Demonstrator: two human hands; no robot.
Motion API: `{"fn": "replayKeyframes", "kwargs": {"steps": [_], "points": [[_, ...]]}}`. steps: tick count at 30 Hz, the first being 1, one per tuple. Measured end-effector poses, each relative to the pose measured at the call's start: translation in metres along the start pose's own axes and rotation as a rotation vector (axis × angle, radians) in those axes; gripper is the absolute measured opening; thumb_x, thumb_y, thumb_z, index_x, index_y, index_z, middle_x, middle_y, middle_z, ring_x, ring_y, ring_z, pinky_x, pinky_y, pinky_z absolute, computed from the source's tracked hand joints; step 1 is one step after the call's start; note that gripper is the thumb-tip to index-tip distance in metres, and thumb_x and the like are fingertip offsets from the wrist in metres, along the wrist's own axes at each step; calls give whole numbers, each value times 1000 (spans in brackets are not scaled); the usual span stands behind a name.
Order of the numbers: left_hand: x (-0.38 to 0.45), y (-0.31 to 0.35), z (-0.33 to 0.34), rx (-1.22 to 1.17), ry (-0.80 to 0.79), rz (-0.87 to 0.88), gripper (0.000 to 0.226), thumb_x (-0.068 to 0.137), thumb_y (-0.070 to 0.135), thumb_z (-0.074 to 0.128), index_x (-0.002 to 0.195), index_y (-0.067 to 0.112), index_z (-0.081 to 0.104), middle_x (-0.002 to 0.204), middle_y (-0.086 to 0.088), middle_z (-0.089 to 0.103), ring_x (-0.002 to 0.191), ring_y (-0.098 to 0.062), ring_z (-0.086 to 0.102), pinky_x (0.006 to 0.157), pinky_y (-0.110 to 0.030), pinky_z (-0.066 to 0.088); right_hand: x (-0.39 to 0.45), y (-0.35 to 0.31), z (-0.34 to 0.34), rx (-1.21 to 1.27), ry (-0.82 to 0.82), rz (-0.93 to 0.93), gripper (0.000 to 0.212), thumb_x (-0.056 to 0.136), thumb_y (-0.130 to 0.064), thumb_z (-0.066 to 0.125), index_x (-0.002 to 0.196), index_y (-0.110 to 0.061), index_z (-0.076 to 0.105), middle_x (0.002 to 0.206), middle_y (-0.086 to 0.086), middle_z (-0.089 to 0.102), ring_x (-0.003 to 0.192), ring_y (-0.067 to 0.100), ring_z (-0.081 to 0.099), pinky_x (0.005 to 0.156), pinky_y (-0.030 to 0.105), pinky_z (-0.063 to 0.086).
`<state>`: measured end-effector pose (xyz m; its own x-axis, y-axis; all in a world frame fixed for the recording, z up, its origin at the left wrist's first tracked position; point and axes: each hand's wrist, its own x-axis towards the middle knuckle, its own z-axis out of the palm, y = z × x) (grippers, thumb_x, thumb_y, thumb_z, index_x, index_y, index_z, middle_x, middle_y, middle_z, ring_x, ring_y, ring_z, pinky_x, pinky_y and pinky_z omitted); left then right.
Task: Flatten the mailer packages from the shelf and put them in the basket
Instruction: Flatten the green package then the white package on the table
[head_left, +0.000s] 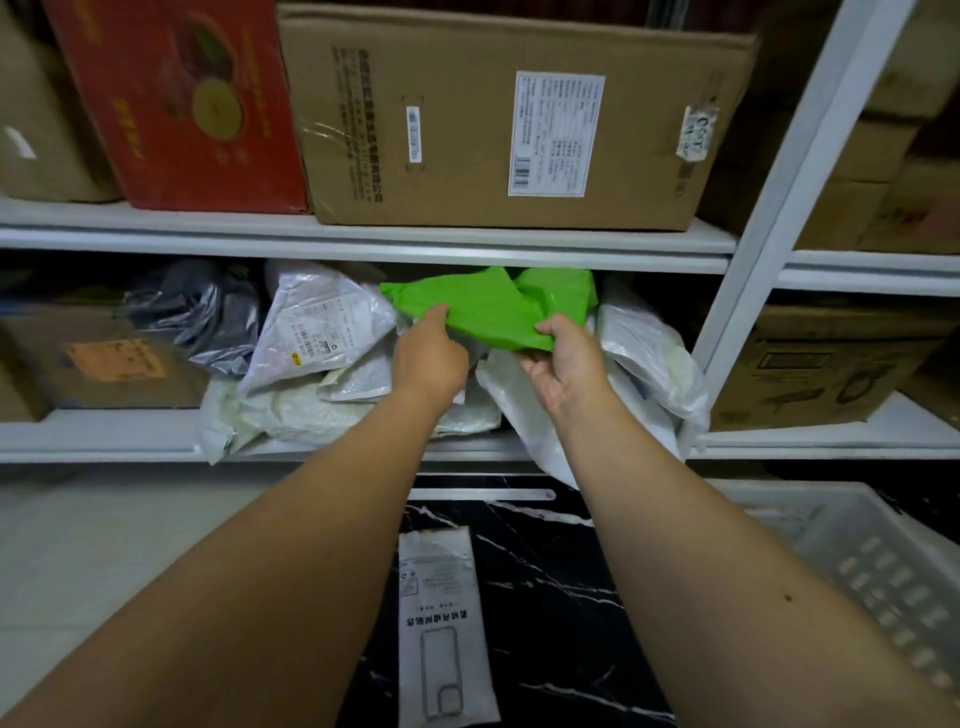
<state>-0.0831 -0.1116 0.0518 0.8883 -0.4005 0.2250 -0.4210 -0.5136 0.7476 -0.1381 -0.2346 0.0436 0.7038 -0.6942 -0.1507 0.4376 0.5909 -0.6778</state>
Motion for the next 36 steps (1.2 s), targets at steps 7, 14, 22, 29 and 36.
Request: {"fn": "replayKeyframes", "kwargs": {"steps": [7, 14, 22, 29, 36], "points": [[-71, 0, -35, -26, 50, -13, 54, 93, 3, 40, 145, 16, 38, 134, -15, 54, 119, -33, 51, 84, -28, 37, -77, 8, -3, -16, -27, -6, 34, 86, 15, 39, 103, -10, 56, 114, 20, 60, 101, 35, 59, 94, 57, 48], [-136, -8, -70, -98, 152, -151, 42, 93, 12, 40, 134, 14, 52, 129, -17, 57, 116, -35, 51, 89, -32, 40, -154, 26, -7, -52, -34, -11, 31, 83, 15, 40, 89, -12, 54, 90, 12, 61, 82, 25, 60, 71, 40, 52], [-191, -39, -91, -389, 348, -548, 42, 93, 28, 46, 123, 2, 58, 125, -18, 59, 114, -37, 55, 90, -35, 42, -224, 67, -22, -140, -97, 43, 31, 81, 15, 41, 88, -10, 58, 86, 10, 64, 81, 25, 61, 71, 37, 49], [-217, -88, -71, -560, 469, -778, 38, 94, 10, 47, 128, -5, 49, 131, -22, 55, 119, -35, 55, 98, -37, 42, -247, 115, -58, -148, -67, 183, 34, 83, 18, 35, 84, -7, 59, 81, 11, 64, 73, 25, 61, 67, 37, 47], [-225, -107, -18, -620, 403, -715, 5, 92, 6, 44, 90, 8, 48, 110, -27, 59, 100, -42, 57, 89, -40, 47, -233, 127, -109, -178, 74, 167, 33, 81, 19, 37, 88, -4, 60, 88, 13, 64, 85, 29, 60, 78, 42, 48]]}}
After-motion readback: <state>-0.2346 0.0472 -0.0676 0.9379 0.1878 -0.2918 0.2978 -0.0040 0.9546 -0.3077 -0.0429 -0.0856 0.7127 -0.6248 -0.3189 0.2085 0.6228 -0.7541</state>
